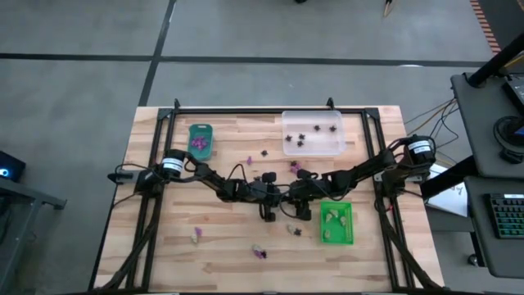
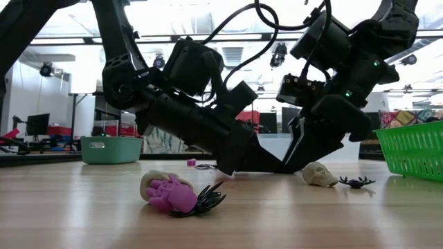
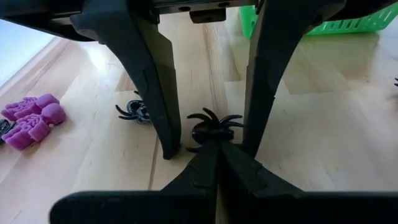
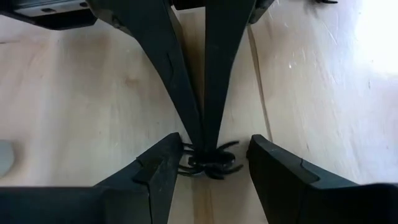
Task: Sort Halloween decoration
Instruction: Put the black spider toy into the white bin
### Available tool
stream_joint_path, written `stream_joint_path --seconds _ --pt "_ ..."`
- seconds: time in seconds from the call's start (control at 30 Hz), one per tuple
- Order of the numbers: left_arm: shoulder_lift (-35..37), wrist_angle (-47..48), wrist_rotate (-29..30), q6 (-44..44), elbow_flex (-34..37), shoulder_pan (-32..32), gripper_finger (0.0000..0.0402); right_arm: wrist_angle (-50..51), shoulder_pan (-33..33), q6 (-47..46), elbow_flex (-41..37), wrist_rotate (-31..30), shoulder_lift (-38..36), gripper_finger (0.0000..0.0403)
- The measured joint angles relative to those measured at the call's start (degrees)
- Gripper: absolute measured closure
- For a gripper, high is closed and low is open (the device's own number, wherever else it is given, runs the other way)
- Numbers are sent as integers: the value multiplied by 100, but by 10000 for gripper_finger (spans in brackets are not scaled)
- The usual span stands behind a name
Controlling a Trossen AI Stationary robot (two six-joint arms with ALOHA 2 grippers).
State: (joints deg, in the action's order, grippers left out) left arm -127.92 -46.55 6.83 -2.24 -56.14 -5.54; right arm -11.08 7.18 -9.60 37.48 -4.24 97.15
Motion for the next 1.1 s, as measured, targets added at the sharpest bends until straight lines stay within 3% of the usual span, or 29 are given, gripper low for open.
stream_joint_path --seconds 0.57,1.1 --pt "-2 0 0 42 3 0 401 451 -2 -50 4 22 -405 225" --pt "267 409 13 41 13 0 401 460 4 -9 -9 40 -392 348"
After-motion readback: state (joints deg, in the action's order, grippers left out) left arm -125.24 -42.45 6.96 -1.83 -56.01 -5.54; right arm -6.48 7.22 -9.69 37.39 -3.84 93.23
